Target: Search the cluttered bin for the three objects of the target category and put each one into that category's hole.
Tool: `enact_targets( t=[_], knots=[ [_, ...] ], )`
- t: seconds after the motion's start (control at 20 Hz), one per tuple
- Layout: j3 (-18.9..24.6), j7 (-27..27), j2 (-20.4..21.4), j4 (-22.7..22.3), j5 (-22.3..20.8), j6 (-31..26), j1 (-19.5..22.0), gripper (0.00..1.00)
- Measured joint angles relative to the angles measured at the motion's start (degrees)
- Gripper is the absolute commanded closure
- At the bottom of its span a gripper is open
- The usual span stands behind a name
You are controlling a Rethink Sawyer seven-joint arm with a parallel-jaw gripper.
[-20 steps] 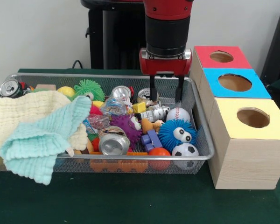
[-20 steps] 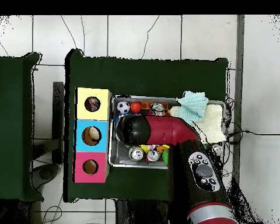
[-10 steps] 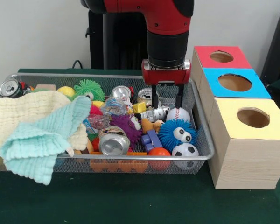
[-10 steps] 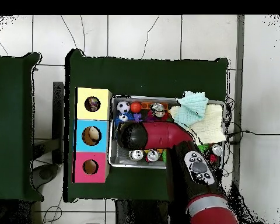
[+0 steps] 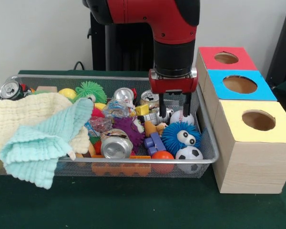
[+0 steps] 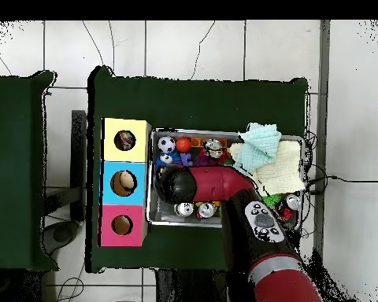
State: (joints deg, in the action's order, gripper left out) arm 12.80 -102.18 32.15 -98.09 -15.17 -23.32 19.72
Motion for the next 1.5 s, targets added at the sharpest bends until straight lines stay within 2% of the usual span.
enact_targets(
  t=[0.4, 0.65, 0.95, 1.1, 1.5],
  knots=[
    [-0.1, 0.0, -1.9, 0.0, 0.0, 4.3, -1.0, 0.00],
    [-0.4, 0.0, -3.3, -0.1, 0.0, 8.1, -3.1, 0.00],
    [-0.5, 0.0, -3.1, -1.0, 0.0, 8.6, -2.9, 0.00],
    [0.4, 0.0, -1.3, -3.2, 0.0, 7.6, -1.2, 0.00],
    [2.1, 0.0, 3.5, -6.6, 0.0, -0.6, 7.6, 0.00]
  ],
)
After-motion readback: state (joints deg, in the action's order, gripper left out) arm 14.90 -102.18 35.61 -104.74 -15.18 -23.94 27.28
